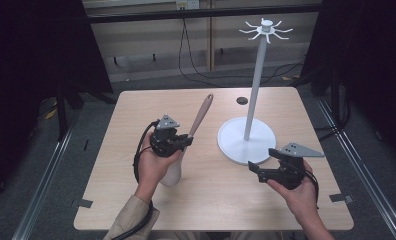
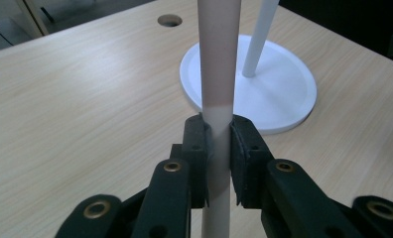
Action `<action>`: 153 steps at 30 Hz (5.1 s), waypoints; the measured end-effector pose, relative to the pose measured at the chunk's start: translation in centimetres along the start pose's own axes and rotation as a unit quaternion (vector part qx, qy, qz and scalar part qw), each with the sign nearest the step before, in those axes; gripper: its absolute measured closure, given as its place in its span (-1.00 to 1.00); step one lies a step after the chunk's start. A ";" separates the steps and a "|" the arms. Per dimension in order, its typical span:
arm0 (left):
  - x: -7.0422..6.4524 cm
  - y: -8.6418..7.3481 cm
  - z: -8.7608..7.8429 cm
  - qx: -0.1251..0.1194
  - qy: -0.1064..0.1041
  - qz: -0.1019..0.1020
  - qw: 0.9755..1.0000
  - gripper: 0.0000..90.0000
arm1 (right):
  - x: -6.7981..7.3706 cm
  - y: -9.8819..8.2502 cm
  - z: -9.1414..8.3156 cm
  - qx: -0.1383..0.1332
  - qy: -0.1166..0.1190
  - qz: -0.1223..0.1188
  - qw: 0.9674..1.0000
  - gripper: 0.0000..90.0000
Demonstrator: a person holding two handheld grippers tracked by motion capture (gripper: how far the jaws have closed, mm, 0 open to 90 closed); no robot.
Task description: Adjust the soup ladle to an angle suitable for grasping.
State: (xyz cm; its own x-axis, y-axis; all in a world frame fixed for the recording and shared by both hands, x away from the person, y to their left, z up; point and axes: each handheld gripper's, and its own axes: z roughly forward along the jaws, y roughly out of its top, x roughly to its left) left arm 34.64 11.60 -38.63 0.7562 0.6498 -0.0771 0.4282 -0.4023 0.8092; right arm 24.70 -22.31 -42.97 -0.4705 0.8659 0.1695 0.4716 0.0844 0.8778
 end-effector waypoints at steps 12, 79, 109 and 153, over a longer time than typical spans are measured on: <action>-1.9 0.2 -0.3 -0.042 -0.022 0.012 0.999 0.75 | 1.8 3.7 0.6 -0.035 0.006 -0.008 0.999 -0.71; -8.0 1.7 2.8 -0.094 -0.108 0.023 0.989 0.75 | 4.2 8.1 2.0 -0.119 0.097 0.065 0.986 0.71; -7.0 1.3 2.4 -0.125 -0.095 0.026 0.987 -0.14 | 3.5 10.1 1.1 -0.125 0.109 0.013 0.986 0.71; -1.8 -5.2 1.8 -0.059 0.002 0.015 0.998 -0.71 | 2.8 15.3 0.8 -0.136 0.090 -0.038 0.986 0.71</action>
State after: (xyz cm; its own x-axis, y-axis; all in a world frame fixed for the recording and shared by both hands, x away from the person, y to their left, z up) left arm 31.94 11.34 -43.73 0.7651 0.6419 -0.0497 0.3446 -0.3431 0.8738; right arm 31.20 -18.17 -29.48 -0.6330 0.7588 0.1536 0.2242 -0.0103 0.9745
